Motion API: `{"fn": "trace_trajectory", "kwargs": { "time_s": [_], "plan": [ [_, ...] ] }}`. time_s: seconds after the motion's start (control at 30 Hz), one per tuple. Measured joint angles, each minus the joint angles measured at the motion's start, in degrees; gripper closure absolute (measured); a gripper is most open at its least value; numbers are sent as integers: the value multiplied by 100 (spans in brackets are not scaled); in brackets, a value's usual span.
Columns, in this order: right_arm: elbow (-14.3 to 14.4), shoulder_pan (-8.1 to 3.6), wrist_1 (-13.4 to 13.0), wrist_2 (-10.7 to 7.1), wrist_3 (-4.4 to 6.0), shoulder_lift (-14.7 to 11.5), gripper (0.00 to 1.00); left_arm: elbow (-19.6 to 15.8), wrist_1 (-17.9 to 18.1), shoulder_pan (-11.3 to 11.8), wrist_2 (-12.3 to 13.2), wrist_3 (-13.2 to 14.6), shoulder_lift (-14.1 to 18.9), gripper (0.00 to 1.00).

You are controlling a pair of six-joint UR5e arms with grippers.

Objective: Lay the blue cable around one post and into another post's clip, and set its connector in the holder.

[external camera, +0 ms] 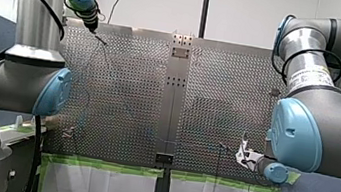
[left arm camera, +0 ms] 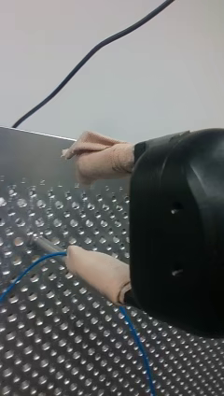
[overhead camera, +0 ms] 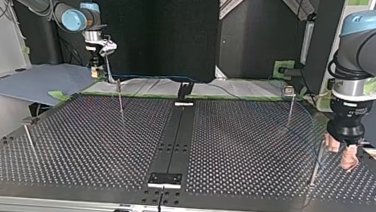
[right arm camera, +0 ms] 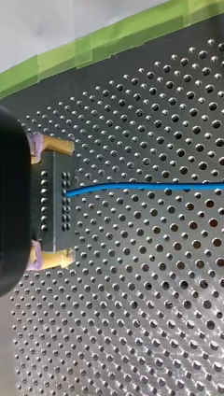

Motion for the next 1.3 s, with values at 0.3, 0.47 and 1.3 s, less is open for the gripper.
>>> {"fn": "trace_trajectory", "kwargs": {
  "time_s": [0.3,0.47,1.3],
  "plan": [
    [-2,12,-10,0,0,0,99,0,19,-33,219,-58,31,0],
    [-1,13,-11,0,0,0,99,-1,28,-46,210,-64,42,0],
    [-3,15,-11,0,0,1,99,-2,24,-58,200,-104,52,0]
  ]
}}
